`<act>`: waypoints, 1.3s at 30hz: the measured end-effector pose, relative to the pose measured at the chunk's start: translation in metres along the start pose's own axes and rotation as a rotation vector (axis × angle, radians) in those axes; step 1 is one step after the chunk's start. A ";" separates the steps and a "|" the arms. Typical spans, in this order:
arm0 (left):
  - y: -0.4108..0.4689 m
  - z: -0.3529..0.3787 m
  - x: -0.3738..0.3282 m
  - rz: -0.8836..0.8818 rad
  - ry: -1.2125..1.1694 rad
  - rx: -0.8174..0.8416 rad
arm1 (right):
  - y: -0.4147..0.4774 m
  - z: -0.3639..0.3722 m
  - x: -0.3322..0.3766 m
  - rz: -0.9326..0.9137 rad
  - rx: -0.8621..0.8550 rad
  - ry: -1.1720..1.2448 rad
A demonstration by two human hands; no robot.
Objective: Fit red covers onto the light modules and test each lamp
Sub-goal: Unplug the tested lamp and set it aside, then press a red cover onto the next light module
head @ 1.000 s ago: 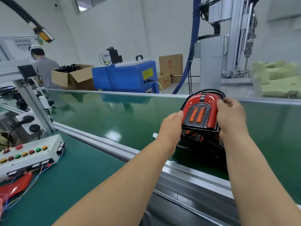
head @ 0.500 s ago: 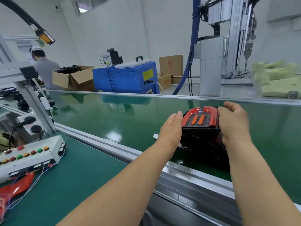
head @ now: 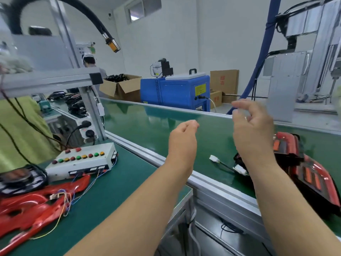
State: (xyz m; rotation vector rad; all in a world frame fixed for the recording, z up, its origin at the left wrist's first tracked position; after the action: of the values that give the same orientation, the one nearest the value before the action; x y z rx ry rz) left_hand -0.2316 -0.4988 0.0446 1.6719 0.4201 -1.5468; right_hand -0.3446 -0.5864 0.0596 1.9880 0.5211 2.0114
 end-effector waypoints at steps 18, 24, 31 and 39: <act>-0.030 -0.218 -0.021 0.069 -0.023 -0.441 | -0.142 0.192 0.046 -0.030 0.619 0.089; -0.053 -0.288 -0.029 0.097 0.038 -0.563 | -0.195 0.239 0.064 -0.047 0.764 0.086; -0.083 -0.357 -0.030 0.098 0.125 -0.695 | -0.252 0.284 0.079 -0.075 0.937 0.068; -0.107 -0.425 -0.022 0.070 0.154 -0.835 | -0.307 0.327 0.091 -0.103 1.070 0.036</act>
State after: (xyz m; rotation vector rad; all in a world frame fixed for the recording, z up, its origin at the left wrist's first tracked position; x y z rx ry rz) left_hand -0.0246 -0.1141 0.0001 1.1196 0.9267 -0.9729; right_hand -0.0397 -0.2484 0.0082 2.3064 1.9728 1.8476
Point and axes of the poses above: each hand's wrist, its own y-axis towards the middle knuckle, its own z-axis out of the palm, x = y × z, the point moved 2 cm from there along y, towards the middle knuckle, and after that the axes turned 10 degrees about z, right-handed, at the moved point
